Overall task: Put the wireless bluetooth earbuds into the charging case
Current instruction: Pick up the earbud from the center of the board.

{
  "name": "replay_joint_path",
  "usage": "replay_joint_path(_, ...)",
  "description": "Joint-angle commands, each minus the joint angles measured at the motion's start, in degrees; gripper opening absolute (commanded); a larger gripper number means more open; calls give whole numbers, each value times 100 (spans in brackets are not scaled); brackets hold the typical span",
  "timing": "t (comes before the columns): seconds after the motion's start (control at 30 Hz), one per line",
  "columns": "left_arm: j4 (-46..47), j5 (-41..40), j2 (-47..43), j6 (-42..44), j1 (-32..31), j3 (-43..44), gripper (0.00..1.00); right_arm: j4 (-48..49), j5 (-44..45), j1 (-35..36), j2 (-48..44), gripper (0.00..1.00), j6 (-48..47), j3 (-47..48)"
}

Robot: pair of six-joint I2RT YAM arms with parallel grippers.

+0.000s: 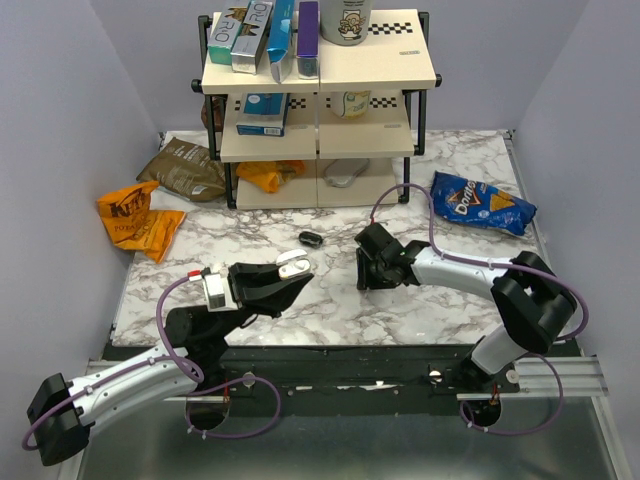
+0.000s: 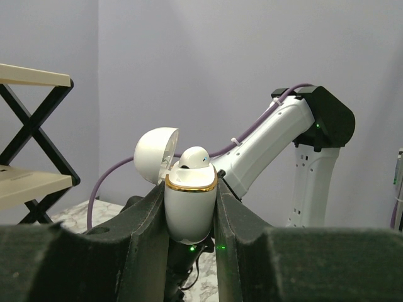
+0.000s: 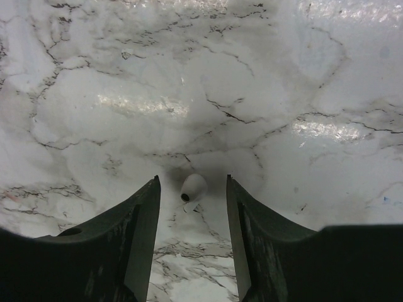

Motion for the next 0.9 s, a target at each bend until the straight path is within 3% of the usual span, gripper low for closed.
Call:
replay_joint_path(0.0, -21, -130, -138, 17, -39, -72, 0, -94, -94, 31, 148, 53, 142, 117)
replay_joint_path(0.5, -83, -121, -165, 52, -74, -63, 0, -120, -111, 102, 201, 38, 107, 47)
replay_joint_path(0.87, -83, -121, -112, 61, -83, -46, 0, -156, -103, 119, 165, 20, 54, 65)
